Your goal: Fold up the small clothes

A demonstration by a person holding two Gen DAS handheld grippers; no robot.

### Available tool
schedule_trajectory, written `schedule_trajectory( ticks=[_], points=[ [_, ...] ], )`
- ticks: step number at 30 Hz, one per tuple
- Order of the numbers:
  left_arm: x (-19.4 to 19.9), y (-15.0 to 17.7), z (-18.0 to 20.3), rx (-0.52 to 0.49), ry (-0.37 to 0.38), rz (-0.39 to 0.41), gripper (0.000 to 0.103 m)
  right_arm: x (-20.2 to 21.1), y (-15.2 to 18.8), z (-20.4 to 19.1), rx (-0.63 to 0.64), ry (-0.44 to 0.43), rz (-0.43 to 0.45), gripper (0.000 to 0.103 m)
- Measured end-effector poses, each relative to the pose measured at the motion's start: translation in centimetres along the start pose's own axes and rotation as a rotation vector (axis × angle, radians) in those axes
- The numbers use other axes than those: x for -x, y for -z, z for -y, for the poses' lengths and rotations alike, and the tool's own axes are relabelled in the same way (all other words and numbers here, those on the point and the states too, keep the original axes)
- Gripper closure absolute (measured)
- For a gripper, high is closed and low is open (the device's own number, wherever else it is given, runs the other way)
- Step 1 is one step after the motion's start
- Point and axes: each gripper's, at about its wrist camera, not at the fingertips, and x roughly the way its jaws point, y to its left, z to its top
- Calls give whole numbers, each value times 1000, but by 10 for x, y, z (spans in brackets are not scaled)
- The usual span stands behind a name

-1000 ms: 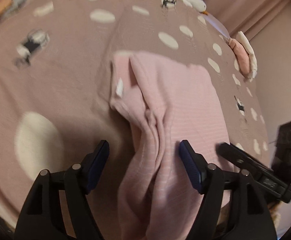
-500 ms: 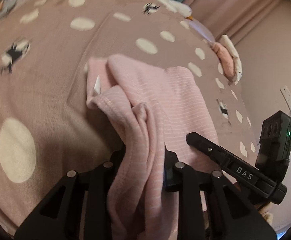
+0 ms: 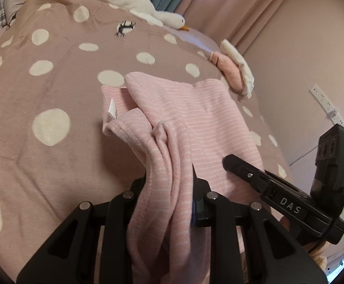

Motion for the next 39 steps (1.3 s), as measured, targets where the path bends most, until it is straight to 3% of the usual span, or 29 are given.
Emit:
schedule_trajectory(
  ticks=[12,18,21,23,24,26,27,29,33,35,39],
  points=[
    [-49,16,-3,-7,-64,-124,81,-28,25,30,-46,63,-84,70],
    [-51,20,-6,16,-77,-139,73,-31,31,40,-119,60,-112,65],
    [-43,19,-6,15,-91,-134,62,-26,33,40,-128,80,-107,58],
    [-36,19,-7,14,-94,-120,45,-20,34,39,-123,98,-94,57],
    [-32,18,-8,9,-96,-109,42,-15,34,40,-128,95,-84,55],
    [-21,16,-10,4,-119,-79,41,-4,34,41,-153,91,-65,37],
    [-14,15,-10,2,-130,-61,40,4,33,40,-157,91,-41,34],
    [1,12,-11,-2,-138,-23,23,19,32,37,-147,85,5,32],
    [35,6,-6,-31,-156,73,13,50,26,27,-129,94,96,17],
    [48,5,-2,-51,-167,107,2,60,24,21,-109,100,136,14],
    [71,7,5,-77,-148,154,1,69,23,9,-53,143,180,8]
  ],
)
